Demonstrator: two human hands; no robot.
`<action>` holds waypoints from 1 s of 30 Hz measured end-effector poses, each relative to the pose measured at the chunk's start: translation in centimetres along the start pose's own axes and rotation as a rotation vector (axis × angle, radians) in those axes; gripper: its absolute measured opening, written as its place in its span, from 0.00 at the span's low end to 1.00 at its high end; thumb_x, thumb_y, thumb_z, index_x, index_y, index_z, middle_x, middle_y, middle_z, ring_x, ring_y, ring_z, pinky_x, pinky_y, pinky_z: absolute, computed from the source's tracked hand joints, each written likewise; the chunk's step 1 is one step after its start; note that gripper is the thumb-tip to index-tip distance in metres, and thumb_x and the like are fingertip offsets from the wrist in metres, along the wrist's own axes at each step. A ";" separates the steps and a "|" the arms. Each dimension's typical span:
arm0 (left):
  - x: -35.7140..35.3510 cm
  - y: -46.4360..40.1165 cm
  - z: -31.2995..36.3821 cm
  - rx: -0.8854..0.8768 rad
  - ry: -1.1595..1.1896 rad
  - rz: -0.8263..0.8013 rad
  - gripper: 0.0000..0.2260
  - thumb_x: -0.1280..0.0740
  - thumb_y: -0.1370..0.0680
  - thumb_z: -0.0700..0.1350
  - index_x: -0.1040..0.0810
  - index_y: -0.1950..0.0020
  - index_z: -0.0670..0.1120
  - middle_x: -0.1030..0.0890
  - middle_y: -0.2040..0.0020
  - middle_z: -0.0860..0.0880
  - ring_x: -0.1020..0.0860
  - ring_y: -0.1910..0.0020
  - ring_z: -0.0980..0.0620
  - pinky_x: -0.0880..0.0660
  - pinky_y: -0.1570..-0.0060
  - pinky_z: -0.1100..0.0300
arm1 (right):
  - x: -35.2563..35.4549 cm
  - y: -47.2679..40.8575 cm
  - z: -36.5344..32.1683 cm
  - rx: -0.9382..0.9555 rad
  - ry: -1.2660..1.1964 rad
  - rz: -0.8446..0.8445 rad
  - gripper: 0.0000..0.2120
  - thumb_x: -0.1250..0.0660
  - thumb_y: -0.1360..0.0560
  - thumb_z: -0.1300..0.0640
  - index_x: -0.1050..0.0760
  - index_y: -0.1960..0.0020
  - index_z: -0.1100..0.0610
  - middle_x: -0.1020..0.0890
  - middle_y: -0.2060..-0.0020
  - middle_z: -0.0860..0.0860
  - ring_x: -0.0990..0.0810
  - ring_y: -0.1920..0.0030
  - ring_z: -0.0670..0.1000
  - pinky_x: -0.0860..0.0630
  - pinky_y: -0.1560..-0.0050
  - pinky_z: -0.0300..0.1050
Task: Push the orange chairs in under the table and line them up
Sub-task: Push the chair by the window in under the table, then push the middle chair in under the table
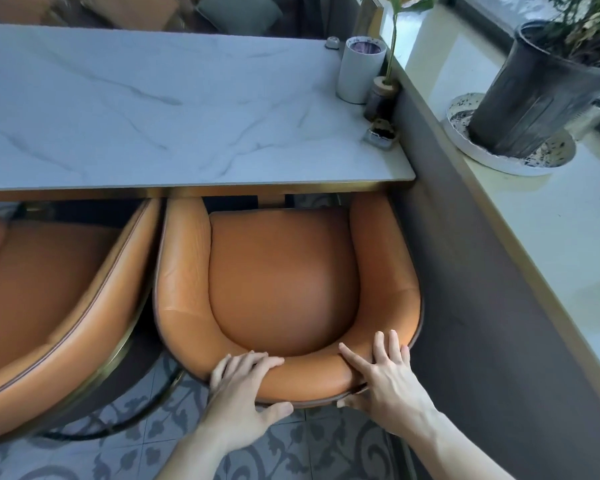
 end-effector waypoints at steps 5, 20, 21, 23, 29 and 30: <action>0.7 -1.2 0.2 -0.006 -0.011 0.036 0.30 0.42 0.30 0.73 0.40 0.29 0.67 0.37 0.31 0.66 0.44 0.27 0.59 0.58 0.28 0.54 | 1.2 -1.1 0.6 -0.018 0.002 0.015 0.44 0.41 0.27 0.24 0.56 0.19 0.36 0.49 0.21 0.64 0.58 0.21 0.71 0.51 0.22 0.69; 3.5 1.5 2.6 0.228 -0.065 -0.113 0.30 0.40 0.21 0.64 0.46 0.22 0.60 0.46 0.20 0.54 0.49 0.22 0.50 0.48 0.24 0.48 | 3.7 -0.7 -0.2 -0.029 -0.102 -0.103 0.47 0.42 0.28 0.22 0.54 0.18 0.41 0.51 0.19 0.59 0.59 0.19 0.65 0.45 0.24 0.69; 4.2 2.3 2.7 0.238 -0.074 -0.115 0.30 0.41 0.22 0.65 0.45 0.22 0.60 0.43 0.21 0.55 0.45 0.23 0.50 0.45 0.25 0.48 | 4.0 0.0 -0.2 -0.031 -0.126 -0.103 0.47 0.43 0.29 0.21 0.53 0.18 0.41 0.50 0.18 0.58 0.57 0.18 0.63 0.44 0.24 0.70; 5.7 3.6 2.9 0.264 -0.102 -0.107 0.31 0.42 0.23 0.68 0.44 0.23 0.60 0.39 0.23 0.55 0.41 0.25 0.51 0.43 0.26 0.48 | 4.7 1.5 -0.7 -0.027 -0.165 -0.110 0.47 0.45 0.31 0.18 0.52 0.18 0.38 0.49 0.18 0.56 0.56 0.18 0.60 0.46 0.25 0.72; 11.0 7.7 3.2 0.340 -0.179 -0.048 0.39 0.46 0.30 0.78 0.49 0.23 0.64 0.49 0.19 0.54 0.55 0.21 0.52 0.62 0.25 0.40 | 7.8 4.3 -2.5 -0.021 -0.209 -0.115 0.54 0.58 0.42 0.10 0.55 0.20 0.31 0.54 0.17 0.54 0.61 0.17 0.57 0.56 0.28 0.79; 11.9 8.3 3.1 0.347 -0.180 -0.034 0.40 0.46 0.31 0.78 0.50 0.23 0.65 0.50 0.19 0.54 0.56 0.21 0.52 0.62 0.25 0.39 | 8.5 4.6 -2.9 -0.018 -0.218 -0.112 0.55 0.59 0.44 0.10 0.56 0.21 0.30 0.55 0.16 0.54 0.61 0.17 0.57 0.57 0.28 0.80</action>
Point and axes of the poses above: each hand's wrist, its own y-axis away from the middle knuckle, its own x-axis out of the back of the hand, z = x × y, the point moved 6 cm from there along -y, towards the middle knuckle
